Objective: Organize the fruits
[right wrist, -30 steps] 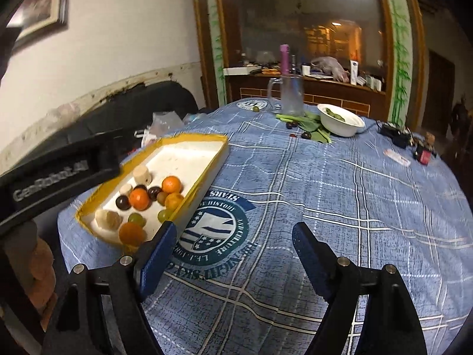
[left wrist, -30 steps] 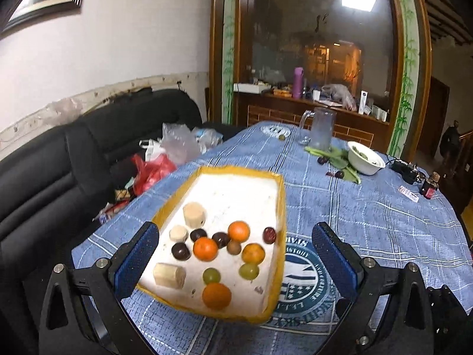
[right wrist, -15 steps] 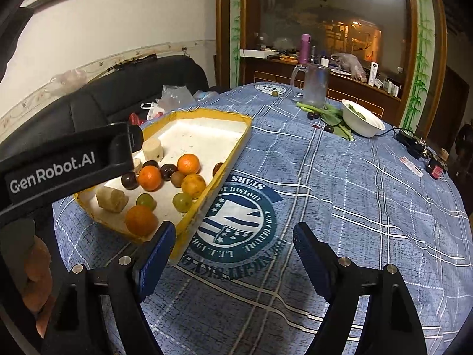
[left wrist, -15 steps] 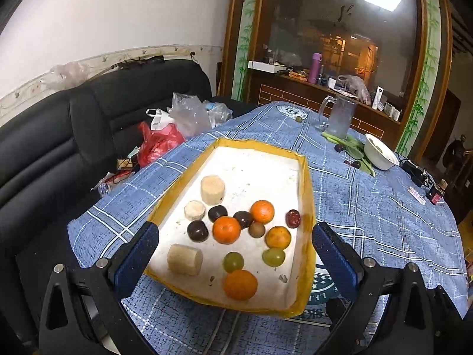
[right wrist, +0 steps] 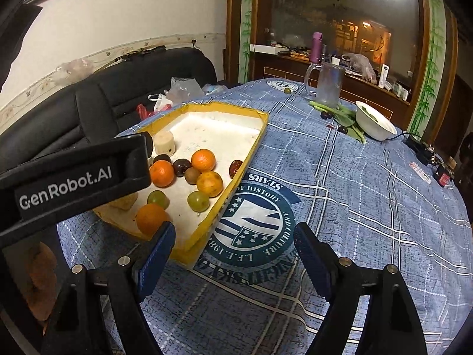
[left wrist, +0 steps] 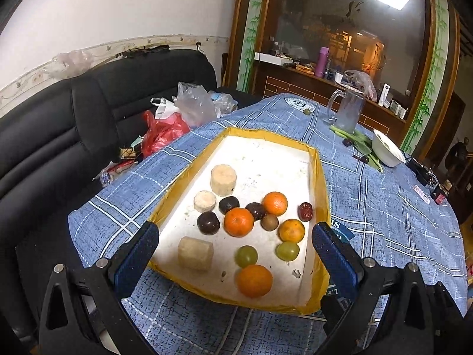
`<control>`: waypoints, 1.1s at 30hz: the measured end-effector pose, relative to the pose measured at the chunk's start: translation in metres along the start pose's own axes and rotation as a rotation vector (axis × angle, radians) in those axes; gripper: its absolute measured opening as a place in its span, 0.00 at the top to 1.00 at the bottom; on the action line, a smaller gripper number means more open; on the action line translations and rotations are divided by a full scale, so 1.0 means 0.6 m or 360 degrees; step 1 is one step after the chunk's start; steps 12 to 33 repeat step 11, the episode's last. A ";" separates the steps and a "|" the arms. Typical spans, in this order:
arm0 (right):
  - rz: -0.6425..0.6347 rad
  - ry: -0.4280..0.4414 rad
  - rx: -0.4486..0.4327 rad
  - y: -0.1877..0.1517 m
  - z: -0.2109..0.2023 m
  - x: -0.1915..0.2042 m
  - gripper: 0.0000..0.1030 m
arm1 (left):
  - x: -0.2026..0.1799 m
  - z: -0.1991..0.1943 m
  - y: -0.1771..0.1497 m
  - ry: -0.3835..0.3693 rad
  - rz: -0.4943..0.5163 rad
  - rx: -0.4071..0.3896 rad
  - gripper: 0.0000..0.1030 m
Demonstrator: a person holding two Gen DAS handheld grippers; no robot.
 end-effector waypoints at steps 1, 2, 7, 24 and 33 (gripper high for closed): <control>-0.0001 0.0003 0.0006 -0.001 0.002 0.002 0.17 | 0.001 0.001 0.000 0.0001 -0.0004 0.0003 0.00; -0.0001 0.0007 0.0014 -0.001 0.004 0.003 0.16 | 0.002 0.002 0.000 0.0001 -0.0003 0.0005 0.00; -0.0015 0.0012 0.0032 0.000 0.010 0.011 0.16 | 0.004 0.004 -0.003 0.0000 0.0004 0.0012 0.00; -0.0031 0.0013 0.0039 0.000 0.012 0.017 0.16 | 0.002 0.005 -0.001 0.0026 0.0032 0.0006 0.00; -0.0031 0.0013 0.0039 0.000 0.012 0.017 0.16 | 0.002 0.005 -0.001 0.0026 0.0032 0.0006 0.00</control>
Point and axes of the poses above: each gripper's, at about its wrist camera, not at the fingertips, and z roughly the way its jaws point, x to its left, y to its top, the point moved 9 cm from there along z, roughly the way its jaws point, and after that the axes turned 15 degrees about y, right-handed, at the moved point
